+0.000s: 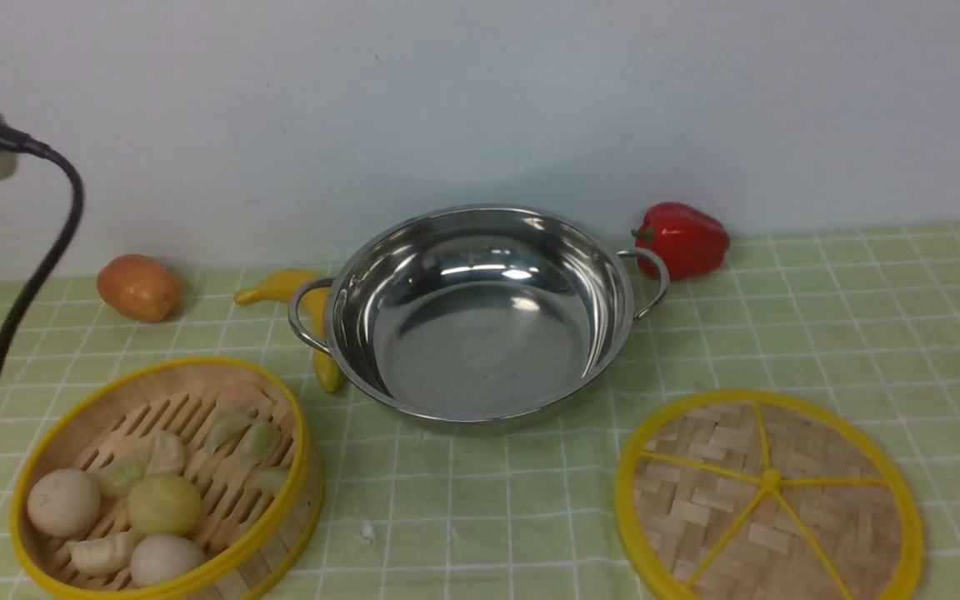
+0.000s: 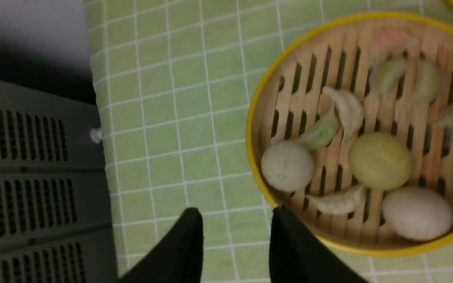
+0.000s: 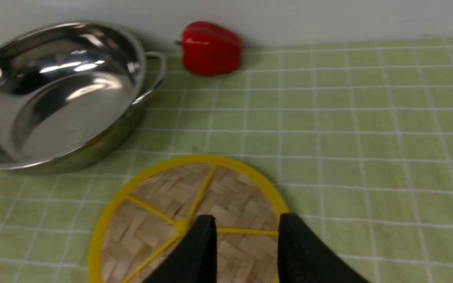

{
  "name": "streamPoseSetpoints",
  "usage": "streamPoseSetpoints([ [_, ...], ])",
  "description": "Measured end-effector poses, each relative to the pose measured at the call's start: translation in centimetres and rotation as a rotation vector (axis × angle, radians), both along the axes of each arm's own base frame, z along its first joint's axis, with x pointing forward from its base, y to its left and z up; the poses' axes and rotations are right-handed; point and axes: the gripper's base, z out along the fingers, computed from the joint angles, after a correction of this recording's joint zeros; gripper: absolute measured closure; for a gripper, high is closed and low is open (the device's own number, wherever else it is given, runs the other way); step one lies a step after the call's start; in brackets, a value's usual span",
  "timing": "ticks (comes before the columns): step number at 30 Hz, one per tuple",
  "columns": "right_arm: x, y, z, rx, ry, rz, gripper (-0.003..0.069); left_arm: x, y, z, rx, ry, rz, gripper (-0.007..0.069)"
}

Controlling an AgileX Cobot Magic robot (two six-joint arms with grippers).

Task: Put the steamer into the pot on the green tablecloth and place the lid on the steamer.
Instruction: 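Grasp the rim of the steamer basket holding the buns with the left gripper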

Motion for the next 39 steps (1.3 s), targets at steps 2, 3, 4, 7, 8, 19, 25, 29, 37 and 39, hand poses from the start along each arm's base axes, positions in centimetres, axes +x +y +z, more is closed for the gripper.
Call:
streamPoseSetpoints([
  [2, 0.0, 0.6, 0.1, 0.014, -0.016, 0.076, 0.0419, 2.5, 0.2, -0.8, 0.024, 0.061, -0.052, 0.0392],
  [3, 0.0, 0.8, 0.2, 0.018, -0.021, 0.090, 0.0419, 3.4, 0.3, -1.2, 0.030, 0.076, -0.064, 0.0392],
  [4, 0.0, 0.8, 0.2, 0.020, -0.024, 0.099, 0.0419, 3.6, 0.3, -1.3, 0.032, 0.080, -0.070, 0.0392],
  [7, -0.2, 1.2, 0.3, 0.026, -0.025, 0.149, 0.0419, 6.7, 0.6, -3.4, 0.057, 0.123, -0.126, 0.0392],
  [8, -0.3, 1.4, 0.2, 0.023, -0.014, 0.168, 0.0419, 8.5, 0.8, -5.2, 0.075, 0.153, -0.177, 0.0392],
  [19, -0.4, 1.4, 0.1, 0.020, 0.001, 0.183, 0.0419, 12.8, 1.1, -13.7, 0.100, 0.364, -0.368, 0.0384],
  [25, -0.4, 1.5, 0.1, 0.010, -0.003, 0.191, 0.0419, 13.4, 1.2, -15.6, 0.104, 0.416, -0.399, 0.0384],
  [29, -0.4, 1.5, 0.1, 0.005, -0.005, 0.196, 0.0419, 13.7, 1.5, -16.4, 0.111, 0.425, -0.401, 0.0384],
  [37, -0.4, 1.5, 0.1, 0.003, -0.006, 0.197, 0.0419, 14.2, 3.7, -17.5, 0.086, 0.385, -0.351, 0.0382],
  [39, -0.4, 1.5, 0.1, 0.003, -0.006, 0.197, 0.0419, 14.2, 4.1, -18.0, 0.033, 0.378, -0.327, 0.0382],
])
